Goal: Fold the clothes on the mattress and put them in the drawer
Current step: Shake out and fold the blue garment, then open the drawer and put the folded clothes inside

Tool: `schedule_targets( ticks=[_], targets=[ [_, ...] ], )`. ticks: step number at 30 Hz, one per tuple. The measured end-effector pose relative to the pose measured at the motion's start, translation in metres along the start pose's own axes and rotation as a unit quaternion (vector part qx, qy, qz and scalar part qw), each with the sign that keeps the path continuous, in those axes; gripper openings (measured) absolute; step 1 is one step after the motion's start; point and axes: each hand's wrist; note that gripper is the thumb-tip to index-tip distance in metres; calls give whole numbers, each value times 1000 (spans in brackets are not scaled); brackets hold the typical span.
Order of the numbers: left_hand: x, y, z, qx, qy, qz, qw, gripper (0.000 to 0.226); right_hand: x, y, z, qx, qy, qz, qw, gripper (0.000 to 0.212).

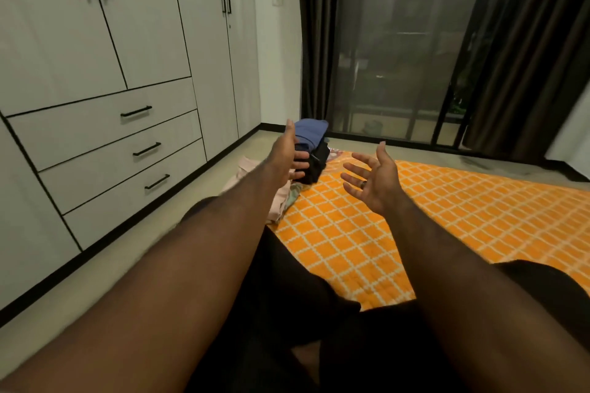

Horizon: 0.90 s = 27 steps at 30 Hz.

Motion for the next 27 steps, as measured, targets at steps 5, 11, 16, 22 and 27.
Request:
schedule_targets(
  ticks=[5,11,16,22,27],
  targets=[
    [-21,2,34,-3,9,11,1000,80,13,7,34,12,-29,5,1000,77],
    [-46,24,51,17,29,27,999,79,21,11,45,31,-33,9,999,80],
    [-57,30,53,32,45,12,998,79,20,19,34,51,-23,18,998,81],
    [-45,-15,37,-26,46,-16,998,81,3,42,11,70,4,22,997,83],
    [-30,-73,29,-90,32,-12,995,79,-11,110,-1,128,10,20,992,82]
  ],
)
Point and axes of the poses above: each hand's wrist, its own z-axis away from the middle knuckle, its own y-axis out of the palm, x = y × z, and after that the axes turned 2 degrees about -y, right-handed
